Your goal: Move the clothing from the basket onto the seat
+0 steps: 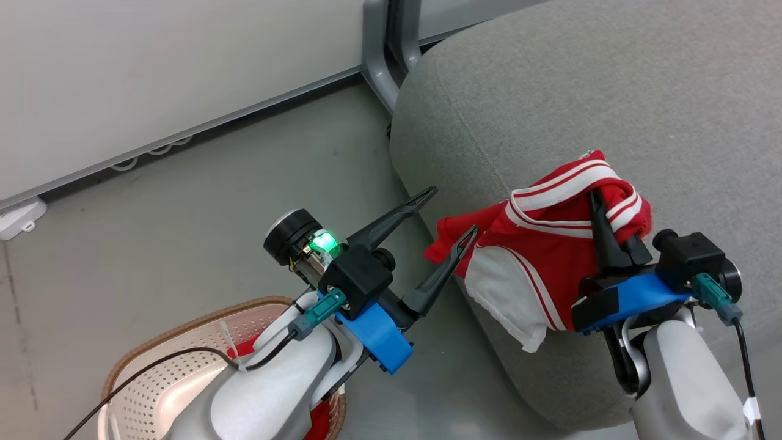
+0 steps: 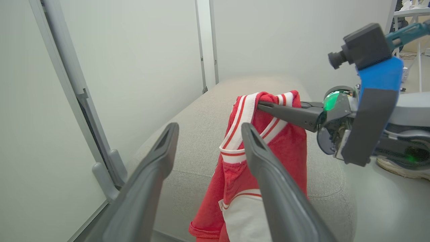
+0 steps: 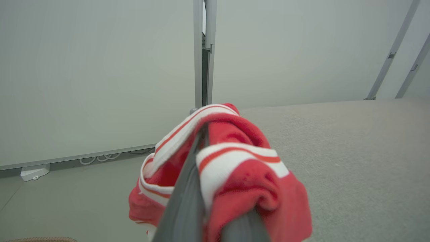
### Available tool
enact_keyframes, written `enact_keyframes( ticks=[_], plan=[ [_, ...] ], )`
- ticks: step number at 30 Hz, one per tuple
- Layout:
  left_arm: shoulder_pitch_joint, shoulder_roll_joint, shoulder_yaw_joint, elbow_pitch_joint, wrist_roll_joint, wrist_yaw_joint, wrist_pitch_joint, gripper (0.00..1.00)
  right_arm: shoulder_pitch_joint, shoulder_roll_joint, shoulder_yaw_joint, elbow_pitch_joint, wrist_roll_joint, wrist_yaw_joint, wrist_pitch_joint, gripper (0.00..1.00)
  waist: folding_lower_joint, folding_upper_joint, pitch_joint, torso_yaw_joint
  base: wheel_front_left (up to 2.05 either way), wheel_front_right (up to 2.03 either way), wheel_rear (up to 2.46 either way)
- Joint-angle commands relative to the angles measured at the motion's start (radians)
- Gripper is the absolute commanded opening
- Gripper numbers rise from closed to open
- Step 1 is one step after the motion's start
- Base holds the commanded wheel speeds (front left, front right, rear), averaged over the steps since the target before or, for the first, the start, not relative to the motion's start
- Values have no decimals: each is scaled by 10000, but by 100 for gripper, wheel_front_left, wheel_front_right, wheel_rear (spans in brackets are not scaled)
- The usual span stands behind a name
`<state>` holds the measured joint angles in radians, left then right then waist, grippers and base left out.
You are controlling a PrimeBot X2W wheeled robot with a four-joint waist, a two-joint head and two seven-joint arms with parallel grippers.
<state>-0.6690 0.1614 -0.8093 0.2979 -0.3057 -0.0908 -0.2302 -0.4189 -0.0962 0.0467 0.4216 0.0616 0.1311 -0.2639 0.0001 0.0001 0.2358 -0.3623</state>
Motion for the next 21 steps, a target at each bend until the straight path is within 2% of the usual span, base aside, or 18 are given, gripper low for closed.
enact_keyframes(
  ticks=[1, 10, 15, 21],
  plan=[
    [60, 37, -14, 16, -5, 9, -3, 100, 89, 28, -86, -73, -61, -7, -10, 0, -1, -1, 71, -289, 0, 0, 0],
    [30, 15, -175, 103, -62, 40, -44, 100, 430, 115, -335, -144, -86, -7, -10, 0, -1, -1, 131, -800, 0, 0, 0],
    [-99, 15, -210, 122, -93, 32, -67, 100, 325, 138, -418, -194, -118, -8, -10, 0, -1, -1, 182, -795, 0, 0, 0],
    [-256, 116, -152, 47, -76, 101, -37, 100, -504, -70, -427, -717, -181, -8, -10, 0, -1, -1, 492, -665, 0, 0, 0]
  ],
)
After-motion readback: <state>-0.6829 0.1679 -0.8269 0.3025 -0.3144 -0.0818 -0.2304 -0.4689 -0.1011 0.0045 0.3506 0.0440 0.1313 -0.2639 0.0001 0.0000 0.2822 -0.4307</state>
